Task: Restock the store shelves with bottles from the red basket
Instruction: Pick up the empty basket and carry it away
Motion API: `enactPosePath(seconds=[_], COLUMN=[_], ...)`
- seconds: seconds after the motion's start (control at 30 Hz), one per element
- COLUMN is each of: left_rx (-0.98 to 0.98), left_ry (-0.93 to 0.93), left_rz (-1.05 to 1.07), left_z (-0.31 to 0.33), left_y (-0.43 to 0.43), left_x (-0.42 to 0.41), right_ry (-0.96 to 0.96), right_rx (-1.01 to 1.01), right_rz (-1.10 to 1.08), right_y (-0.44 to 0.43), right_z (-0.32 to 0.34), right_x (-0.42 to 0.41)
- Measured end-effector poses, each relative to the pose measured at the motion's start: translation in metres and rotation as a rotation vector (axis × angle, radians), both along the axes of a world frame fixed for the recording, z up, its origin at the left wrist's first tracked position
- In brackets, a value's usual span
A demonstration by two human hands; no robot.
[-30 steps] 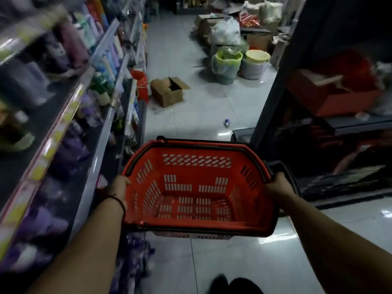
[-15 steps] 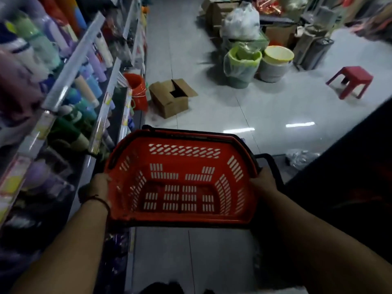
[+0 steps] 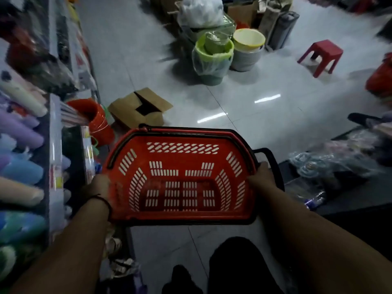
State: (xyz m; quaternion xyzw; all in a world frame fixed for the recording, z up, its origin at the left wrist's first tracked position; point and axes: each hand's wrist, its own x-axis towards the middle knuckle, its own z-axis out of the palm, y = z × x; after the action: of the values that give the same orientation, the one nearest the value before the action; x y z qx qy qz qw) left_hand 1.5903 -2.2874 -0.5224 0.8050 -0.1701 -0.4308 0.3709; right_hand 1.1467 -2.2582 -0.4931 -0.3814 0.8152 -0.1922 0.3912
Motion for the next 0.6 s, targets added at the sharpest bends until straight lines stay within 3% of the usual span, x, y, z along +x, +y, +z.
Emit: enactPosePath(seconds=[0.13, 0.27, 0.6], left_rx=[0.129, 0.15, 0.216], left_ry=[0.018, -0.055, -0.003], left_rz=[0.096, 0.003, -0.091], left_z=[-0.072, 0.008, -0.077], left_y=[-0.13, -0.216, -0.49], left_x=[0.05, -0.017, -0.013], right_ry=[-0.001, -0.009, -0.064], right_rx=[0.003, 0.001, 0.117], right_rz=[-0.085, -0.174, -0.45], right_y=[-0.093, -0.193, -0.382], right_z=[-0.021, -0.065, -0.152], right_x=[0.009, 0.024, 0.024])
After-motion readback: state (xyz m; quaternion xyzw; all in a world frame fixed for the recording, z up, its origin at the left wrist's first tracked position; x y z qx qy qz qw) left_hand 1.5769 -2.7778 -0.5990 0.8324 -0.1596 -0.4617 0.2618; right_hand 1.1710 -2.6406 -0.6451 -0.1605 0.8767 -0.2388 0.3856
